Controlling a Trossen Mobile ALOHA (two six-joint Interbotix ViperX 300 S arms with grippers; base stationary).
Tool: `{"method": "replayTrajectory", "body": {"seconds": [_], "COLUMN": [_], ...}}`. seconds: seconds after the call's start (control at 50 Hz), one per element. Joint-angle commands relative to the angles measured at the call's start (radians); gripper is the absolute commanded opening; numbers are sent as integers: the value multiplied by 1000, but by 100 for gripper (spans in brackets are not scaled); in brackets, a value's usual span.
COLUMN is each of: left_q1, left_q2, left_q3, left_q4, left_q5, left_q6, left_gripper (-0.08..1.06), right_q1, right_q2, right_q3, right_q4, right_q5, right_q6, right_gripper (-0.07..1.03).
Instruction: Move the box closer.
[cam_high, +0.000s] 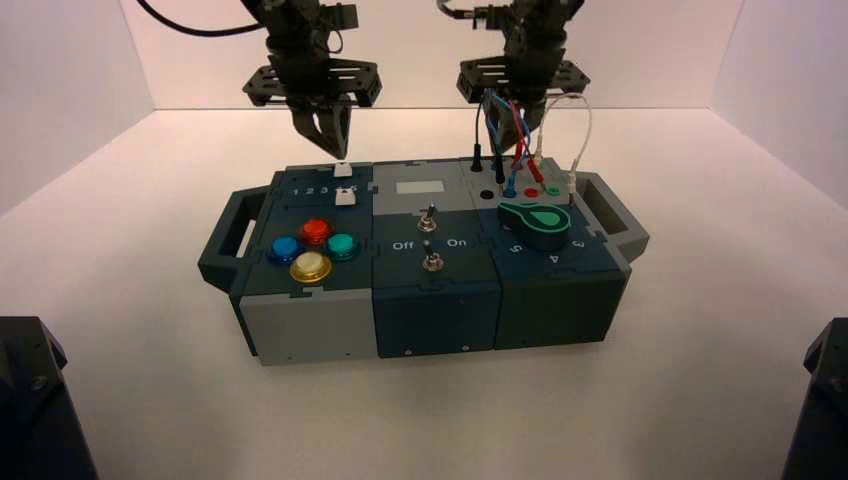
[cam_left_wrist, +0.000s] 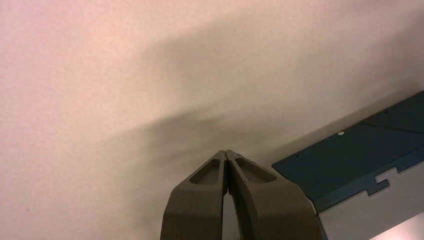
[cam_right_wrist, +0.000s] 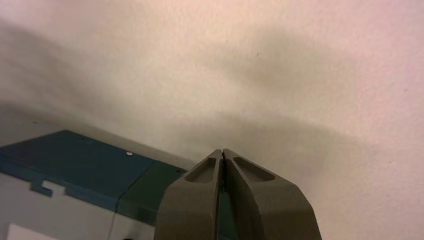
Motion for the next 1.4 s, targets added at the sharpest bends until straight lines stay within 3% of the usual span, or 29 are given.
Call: {"method": "replayTrajectory", "body": {"seconds": [0.02, 0.3, 0.74, 0.96, 1.16, 1.4], "left_q1": [-12, -38, -63, -109, -150, -167], "left_q2": [-25, -51, -130, -133, -138, -163], "left_q3": [-6, 35, 152, 183, 204, 232], "left_q4": [-11, -14, -25, -26, -52, -63], "left_q5": [11, 38, 40, 40, 41, 40], "left_q6": [-3, -3, -3, -5, -3, -3], "left_gripper": [-3, -3, -3, -3, -3, -3], "right_q1": [5, 5, 8, 32, 38, 38], "right_q2": [-11, -17, -58, -77, -120, -166], "right_q3": [-20, 2, 71, 109, 156, 210], "right_q4": [3, 12, 37, 41, 49, 52], "right_q5": [15, 49, 54, 52, 52, 54], "right_q6": [-3, -5, -6, -6, -6, -5], "right_gripper": [-2, -2, -2, -2, -2, -2]}}
